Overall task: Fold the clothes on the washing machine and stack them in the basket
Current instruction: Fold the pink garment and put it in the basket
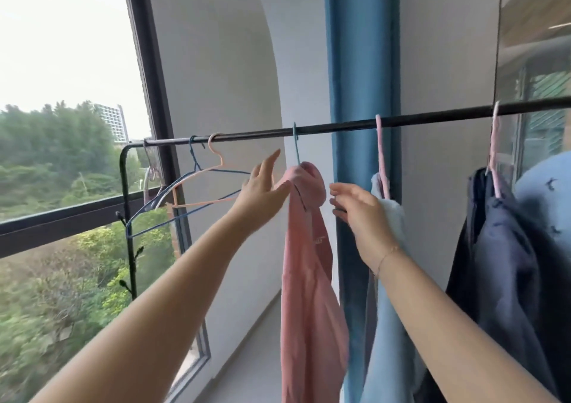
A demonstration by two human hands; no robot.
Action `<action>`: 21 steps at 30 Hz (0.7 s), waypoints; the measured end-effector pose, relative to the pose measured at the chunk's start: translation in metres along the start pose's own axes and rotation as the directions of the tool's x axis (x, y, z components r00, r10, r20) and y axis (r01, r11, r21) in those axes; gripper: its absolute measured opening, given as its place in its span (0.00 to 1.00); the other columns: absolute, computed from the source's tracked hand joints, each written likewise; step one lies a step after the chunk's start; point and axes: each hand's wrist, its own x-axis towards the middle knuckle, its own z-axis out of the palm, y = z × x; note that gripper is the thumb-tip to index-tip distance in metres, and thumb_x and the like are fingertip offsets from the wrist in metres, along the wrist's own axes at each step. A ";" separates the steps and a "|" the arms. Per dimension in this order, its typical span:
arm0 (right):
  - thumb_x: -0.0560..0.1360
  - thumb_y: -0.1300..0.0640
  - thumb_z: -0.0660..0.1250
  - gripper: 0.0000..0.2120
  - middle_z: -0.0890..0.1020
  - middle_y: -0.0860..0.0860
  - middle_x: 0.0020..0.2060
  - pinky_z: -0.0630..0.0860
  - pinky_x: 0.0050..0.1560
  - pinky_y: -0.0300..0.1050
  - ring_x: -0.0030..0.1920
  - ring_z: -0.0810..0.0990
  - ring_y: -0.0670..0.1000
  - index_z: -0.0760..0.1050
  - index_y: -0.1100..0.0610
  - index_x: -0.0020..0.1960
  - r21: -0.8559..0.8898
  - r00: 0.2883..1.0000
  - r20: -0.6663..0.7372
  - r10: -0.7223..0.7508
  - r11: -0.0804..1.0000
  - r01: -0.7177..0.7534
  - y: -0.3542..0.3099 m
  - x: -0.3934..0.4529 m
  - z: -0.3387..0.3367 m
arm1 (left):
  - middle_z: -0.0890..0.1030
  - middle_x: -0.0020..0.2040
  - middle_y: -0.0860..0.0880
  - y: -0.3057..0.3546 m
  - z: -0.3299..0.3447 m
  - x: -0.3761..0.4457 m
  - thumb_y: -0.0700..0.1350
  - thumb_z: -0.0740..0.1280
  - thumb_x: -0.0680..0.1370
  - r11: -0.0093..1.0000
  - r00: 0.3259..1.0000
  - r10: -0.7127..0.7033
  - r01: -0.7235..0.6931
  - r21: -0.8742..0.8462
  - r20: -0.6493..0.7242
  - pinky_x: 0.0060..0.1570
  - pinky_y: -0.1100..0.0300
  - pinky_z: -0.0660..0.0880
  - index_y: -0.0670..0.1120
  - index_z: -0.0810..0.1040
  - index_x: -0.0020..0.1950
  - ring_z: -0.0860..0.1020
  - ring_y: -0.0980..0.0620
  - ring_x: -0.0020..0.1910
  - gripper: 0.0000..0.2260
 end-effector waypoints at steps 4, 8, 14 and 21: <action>0.77 0.66 0.57 0.14 0.81 0.46 0.44 0.75 0.61 0.50 0.49 0.79 0.49 0.78 0.52 0.46 -0.023 0.999 0.022 0.047 0.999 -0.047 0.003 0.040 0.003 | 0.59 0.78 0.50 0.007 0.014 0.036 0.51 0.60 0.79 0.977 0.992 -0.035 0.008 0.211 0.120 0.71 0.49 0.56 0.55 0.53 0.78 0.55 0.46 0.76 0.29; 0.77 0.65 0.58 0.13 0.79 0.48 0.38 0.76 0.53 0.48 0.43 0.77 0.49 0.78 0.52 0.44 -0.051 0.994 0.059 0.094 0.994 -0.092 0.012 0.071 0.007 | 0.76 0.62 0.45 -0.002 0.030 0.047 0.48 0.65 0.76 0.993 0.994 -0.105 0.102 0.061 0.040 0.55 0.56 0.71 0.51 0.70 0.68 0.73 0.47 0.59 0.21; 0.77 0.61 0.63 0.12 0.78 0.50 0.33 0.78 0.46 0.45 0.35 0.75 0.49 0.77 0.55 0.36 -0.059 0.987 0.108 0.115 0.992 -0.109 0.010 0.108 0.029 | 0.74 0.44 0.49 -0.016 0.038 0.027 0.49 0.60 0.78 0.935 0.989 0.058 -0.006 0.356 -0.136 0.45 0.52 0.69 0.45 0.68 0.50 0.71 0.45 0.49 0.08; 0.74 0.56 0.67 0.07 0.77 0.53 0.30 0.69 0.31 0.40 0.28 0.73 0.49 0.76 0.61 0.44 -0.216 0.935 0.271 0.228 0.961 -0.171 0.008 0.124 0.080 | 0.72 0.43 0.52 -0.051 0.033 -0.007 0.48 0.62 0.80 0.903 0.945 0.216 -0.098 0.417 -0.246 0.37 0.55 0.65 0.48 0.62 0.46 0.73 0.45 0.43 0.10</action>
